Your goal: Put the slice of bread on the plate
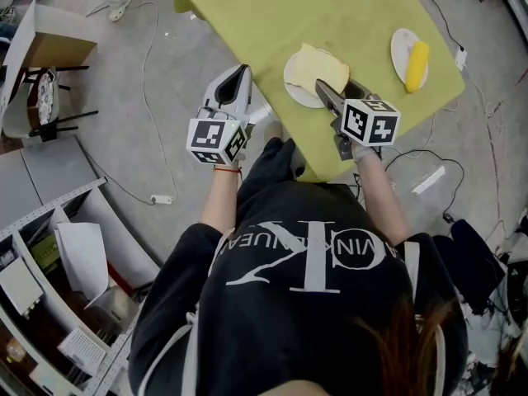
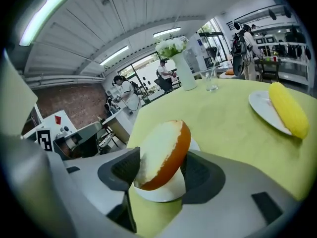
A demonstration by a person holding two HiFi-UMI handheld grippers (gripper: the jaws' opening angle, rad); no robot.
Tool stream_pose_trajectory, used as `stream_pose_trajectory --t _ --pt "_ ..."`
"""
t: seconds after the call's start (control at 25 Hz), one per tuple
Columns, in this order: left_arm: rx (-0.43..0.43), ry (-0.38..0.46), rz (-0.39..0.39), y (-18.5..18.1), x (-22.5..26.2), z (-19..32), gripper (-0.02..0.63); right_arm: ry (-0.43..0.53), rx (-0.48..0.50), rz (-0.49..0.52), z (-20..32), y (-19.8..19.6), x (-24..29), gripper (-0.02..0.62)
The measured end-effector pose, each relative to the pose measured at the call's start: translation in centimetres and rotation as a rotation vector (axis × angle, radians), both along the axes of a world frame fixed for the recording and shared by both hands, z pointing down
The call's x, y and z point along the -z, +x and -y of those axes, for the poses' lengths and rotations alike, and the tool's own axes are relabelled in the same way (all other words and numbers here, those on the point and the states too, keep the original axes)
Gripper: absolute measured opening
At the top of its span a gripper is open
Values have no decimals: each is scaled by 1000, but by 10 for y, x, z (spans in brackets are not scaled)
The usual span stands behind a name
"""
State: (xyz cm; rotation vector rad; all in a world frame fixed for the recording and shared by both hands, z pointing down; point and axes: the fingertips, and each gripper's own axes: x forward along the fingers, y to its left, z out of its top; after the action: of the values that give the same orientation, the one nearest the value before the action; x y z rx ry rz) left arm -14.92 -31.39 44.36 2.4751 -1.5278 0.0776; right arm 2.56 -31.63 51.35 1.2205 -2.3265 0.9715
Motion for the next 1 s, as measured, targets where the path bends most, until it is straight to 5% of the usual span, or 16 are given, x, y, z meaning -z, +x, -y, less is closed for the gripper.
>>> stream_pose_trajectory --t 0.56,1.0 --pt "-11 3 -12 0 2 -3 11 31 18 -80 -8 1 2 325" --pt "-16 5 -18 5 3 -10 11 -23 171 -151 -35 -1 -6 368"
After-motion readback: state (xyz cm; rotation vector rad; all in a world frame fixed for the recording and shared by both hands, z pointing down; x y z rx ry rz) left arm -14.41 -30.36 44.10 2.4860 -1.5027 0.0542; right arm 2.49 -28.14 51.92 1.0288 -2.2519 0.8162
